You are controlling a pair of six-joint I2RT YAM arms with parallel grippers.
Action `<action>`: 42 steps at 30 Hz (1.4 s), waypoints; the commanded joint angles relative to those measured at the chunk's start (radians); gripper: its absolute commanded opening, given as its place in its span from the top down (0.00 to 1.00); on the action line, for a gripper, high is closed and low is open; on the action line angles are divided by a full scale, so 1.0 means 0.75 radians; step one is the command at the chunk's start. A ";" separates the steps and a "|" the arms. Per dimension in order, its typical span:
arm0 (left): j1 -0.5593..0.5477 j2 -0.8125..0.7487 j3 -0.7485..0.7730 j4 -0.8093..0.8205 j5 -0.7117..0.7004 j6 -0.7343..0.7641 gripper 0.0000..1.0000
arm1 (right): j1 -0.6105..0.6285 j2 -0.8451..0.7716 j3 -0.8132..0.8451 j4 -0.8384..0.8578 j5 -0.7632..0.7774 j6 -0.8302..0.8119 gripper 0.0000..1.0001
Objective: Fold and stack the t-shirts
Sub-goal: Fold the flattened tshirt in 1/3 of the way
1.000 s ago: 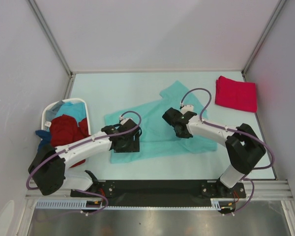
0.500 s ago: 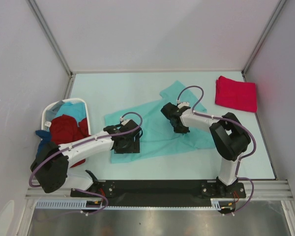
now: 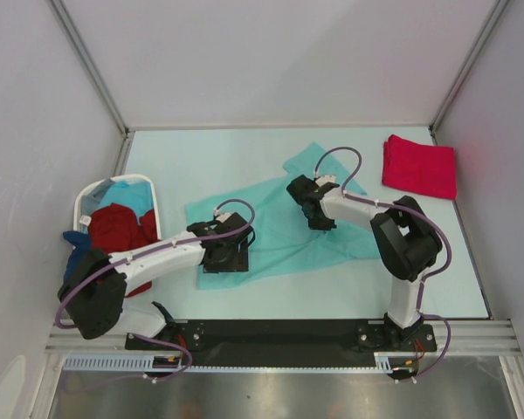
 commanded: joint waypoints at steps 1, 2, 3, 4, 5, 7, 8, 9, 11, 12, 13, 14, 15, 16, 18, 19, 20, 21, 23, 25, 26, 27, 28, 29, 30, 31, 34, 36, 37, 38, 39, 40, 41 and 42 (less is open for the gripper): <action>-0.010 -0.021 0.095 -0.026 -0.116 -0.033 0.23 | -0.003 -0.130 0.013 -0.018 0.030 -0.019 1.00; -0.010 -0.013 0.103 -0.026 -0.128 -0.031 0.23 | -0.003 -0.147 -0.003 -0.018 0.030 -0.017 1.00; -0.008 -0.004 0.123 -0.034 -0.140 -0.031 0.23 | -0.003 -0.165 -0.015 -0.016 0.030 -0.008 1.00; -0.005 0.006 0.134 -0.041 -0.148 -0.031 0.22 | -0.001 -0.175 -0.042 -0.014 0.030 -0.006 1.00; -0.003 0.016 0.142 -0.041 -0.165 -0.031 0.22 | 0.001 -0.182 -0.054 -0.014 0.028 -0.002 1.00; 0.011 0.049 0.158 -0.035 -0.175 -0.031 0.22 | 0.011 -0.206 -0.079 -0.016 0.032 0.008 1.00; 0.019 0.059 0.160 -0.024 -0.171 -0.027 0.22 | 0.013 -0.214 -0.101 -0.012 0.030 0.010 1.00; 0.033 0.079 0.158 -0.016 -0.165 -0.021 0.22 | 0.017 -0.225 -0.115 -0.010 0.032 0.012 1.00; 0.048 0.110 0.154 0.010 -0.141 -0.013 0.22 | 0.017 -0.241 -0.142 -0.008 0.034 0.014 1.00; 0.062 0.126 0.146 0.021 -0.132 -0.009 0.23 | 0.019 -0.247 -0.148 -0.004 0.034 0.016 1.00; 0.066 0.167 0.142 0.037 -0.128 -0.004 0.23 | 0.019 -0.255 -0.150 -0.006 0.034 0.016 1.00; 0.074 0.184 0.138 0.045 -0.120 -0.004 0.23 | 0.019 -0.259 -0.161 -0.004 0.032 0.016 1.00; 0.088 0.204 0.128 0.061 -0.112 0.000 0.23 | 0.021 -0.263 -0.163 -0.004 0.032 0.012 1.00; 0.095 0.237 0.122 0.070 -0.108 0.000 0.24 | 0.021 -0.268 -0.167 -0.002 0.032 0.012 1.00; 0.119 0.263 0.105 0.096 -0.093 0.004 0.23 | 0.029 -0.278 -0.171 -0.002 0.030 0.012 1.00; 0.127 0.288 0.101 0.104 -0.091 0.006 0.24 | 0.035 -0.282 -0.173 -0.004 0.034 0.010 1.00; 0.138 0.294 0.097 0.111 -0.089 0.010 0.24 | 0.037 -0.288 -0.175 -0.004 0.034 0.010 1.00; 0.142 0.302 0.091 0.121 -0.085 0.010 0.25 | 0.042 -0.292 -0.181 -0.006 0.032 0.012 1.00; 0.150 0.315 0.087 0.121 -0.077 0.012 0.28 | 0.044 -0.302 -0.189 -0.004 0.032 0.012 1.00; 0.150 0.302 0.077 0.123 -0.073 0.006 0.38 | 0.042 -0.313 -0.197 -0.006 0.034 0.012 1.00; 0.150 0.288 0.072 0.121 -0.073 0.002 0.41 | 0.042 -0.321 -0.199 -0.006 0.034 0.010 1.00; 0.150 0.280 0.064 0.125 -0.071 -0.008 0.48 | 0.042 -0.323 -0.204 -0.006 0.034 0.008 1.00; 0.150 0.274 0.058 0.123 -0.069 -0.009 0.53 | 0.042 -0.327 -0.208 -0.006 0.038 0.008 1.00; 0.150 0.264 0.054 0.121 -0.067 -0.015 0.58 | 0.042 -0.327 -0.210 -0.006 0.038 0.004 1.00; 0.150 0.257 0.046 0.123 -0.067 -0.017 0.68 | 0.042 -0.333 -0.210 -0.006 0.038 0.002 1.00; 0.150 0.253 0.042 0.123 -0.063 -0.019 0.71 | 0.042 -0.331 -0.214 -0.006 0.040 0.002 1.00; 0.150 0.243 0.029 0.115 -0.059 -0.027 0.81 | 0.042 -0.337 -0.222 -0.002 0.038 0.002 1.00; 0.150 0.223 0.019 0.115 -0.056 -0.035 0.88 | 0.042 -0.339 -0.228 0.003 0.036 0.002 1.00; 0.150 0.217 0.017 0.111 -0.056 -0.035 0.90 | 0.042 -0.343 -0.230 0.003 0.034 0.004 1.00; 0.148 0.212 0.019 0.109 -0.058 -0.037 0.91 | 0.042 -0.341 -0.232 0.005 0.036 0.004 1.00; 0.146 0.204 0.021 0.097 -0.065 -0.039 0.92 | 0.042 -0.343 -0.234 0.007 0.038 0.002 1.00; 0.146 0.194 0.025 0.090 -0.073 -0.037 0.91 | 0.040 -0.347 -0.234 0.011 0.040 0.000 1.00; 0.146 0.188 0.037 0.072 -0.091 -0.033 0.89 | 0.038 -0.349 -0.224 0.013 0.040 -0.006 1.00; 0.146 0.186 0.046 0.064 -0.095 -0.029 0.81 | 0.031 -0.347 -0.216 0.013 0.038 -0.010 1.00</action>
